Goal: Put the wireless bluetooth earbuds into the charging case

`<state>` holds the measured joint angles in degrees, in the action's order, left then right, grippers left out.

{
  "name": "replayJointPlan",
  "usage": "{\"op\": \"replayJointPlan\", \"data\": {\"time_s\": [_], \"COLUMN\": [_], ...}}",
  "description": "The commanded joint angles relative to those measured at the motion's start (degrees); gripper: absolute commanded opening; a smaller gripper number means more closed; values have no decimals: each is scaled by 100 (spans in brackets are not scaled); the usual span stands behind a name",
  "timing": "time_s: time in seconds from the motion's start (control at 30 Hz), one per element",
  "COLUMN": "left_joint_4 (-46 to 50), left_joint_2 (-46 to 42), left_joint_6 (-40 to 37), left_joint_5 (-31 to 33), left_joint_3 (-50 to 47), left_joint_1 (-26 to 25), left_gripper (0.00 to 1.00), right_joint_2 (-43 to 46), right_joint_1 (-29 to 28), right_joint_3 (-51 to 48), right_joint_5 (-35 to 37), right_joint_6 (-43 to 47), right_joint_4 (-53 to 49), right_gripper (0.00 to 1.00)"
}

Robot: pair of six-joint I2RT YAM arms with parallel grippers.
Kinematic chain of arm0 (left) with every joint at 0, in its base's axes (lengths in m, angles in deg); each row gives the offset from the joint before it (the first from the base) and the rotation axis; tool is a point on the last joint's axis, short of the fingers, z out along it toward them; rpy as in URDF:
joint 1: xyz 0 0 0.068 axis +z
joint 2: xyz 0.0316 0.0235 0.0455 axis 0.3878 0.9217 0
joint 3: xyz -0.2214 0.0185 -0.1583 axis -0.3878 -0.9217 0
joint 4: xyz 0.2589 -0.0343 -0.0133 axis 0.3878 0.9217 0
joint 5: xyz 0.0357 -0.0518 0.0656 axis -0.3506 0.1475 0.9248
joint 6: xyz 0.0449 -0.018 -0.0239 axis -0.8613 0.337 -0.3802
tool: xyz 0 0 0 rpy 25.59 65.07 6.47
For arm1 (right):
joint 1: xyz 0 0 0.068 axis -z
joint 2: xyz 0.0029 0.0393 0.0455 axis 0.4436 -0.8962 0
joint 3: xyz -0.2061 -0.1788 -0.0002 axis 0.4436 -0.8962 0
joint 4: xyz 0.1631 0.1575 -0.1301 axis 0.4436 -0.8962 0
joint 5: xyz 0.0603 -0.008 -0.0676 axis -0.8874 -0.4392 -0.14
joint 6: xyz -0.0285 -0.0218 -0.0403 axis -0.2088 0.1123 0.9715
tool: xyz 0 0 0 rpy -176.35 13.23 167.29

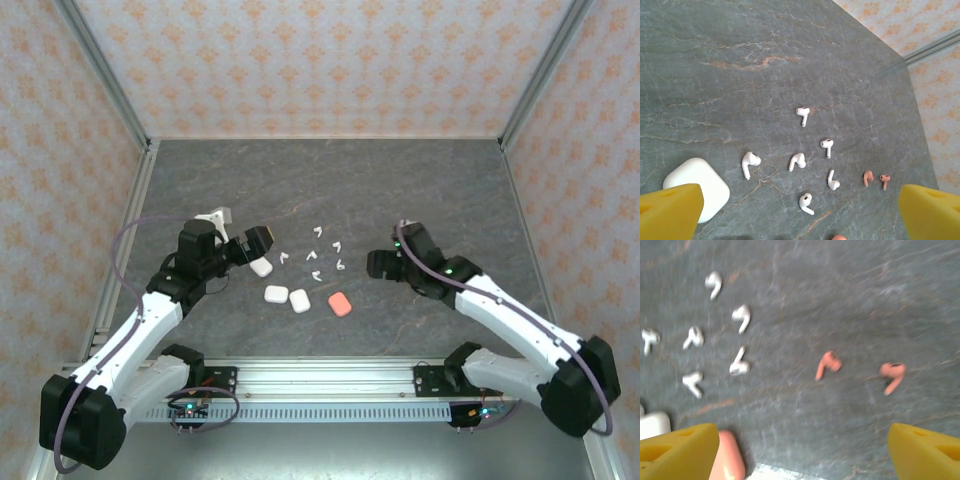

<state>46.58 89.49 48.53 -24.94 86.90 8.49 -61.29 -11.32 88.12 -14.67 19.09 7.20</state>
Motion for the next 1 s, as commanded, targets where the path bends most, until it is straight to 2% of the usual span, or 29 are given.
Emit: {"op": "replayJointPlan", "data": {"time_s": [0.0, 0.13, 0.33, 0.63, 0.97], "left_joint_4": [-364, -276, -91, 75, 73], "left_joint_2": [-34, -111, -218, -254, -255], "left_joint_6": [170, 130, 32, -119, -129], "left_joint_5": [19, 202, 342, 461, 508], "left_joint_3": [2, -3, -1, 55, -14], "left_joint_1": [-51, -53, -66, -71, -66], "left_gripper": [100, 100, 100, 100, 100], "right_joint_2": [-518, -1482, -2735, -3543, -3750], "right_joint_1": [-684, -1441, -2080, -2243, -2314], "right_joint_3": [407, 883, 1506, 1738, 1616], "right_joint_5": [533, 730, 751, 437, 206], "right_joint_6": [-358, -455, -407, -344, -452], "right_joint_4": [-547, -617, -704, -733, -706], "right_gripper": [86, 83, 80, 72, 63]}}
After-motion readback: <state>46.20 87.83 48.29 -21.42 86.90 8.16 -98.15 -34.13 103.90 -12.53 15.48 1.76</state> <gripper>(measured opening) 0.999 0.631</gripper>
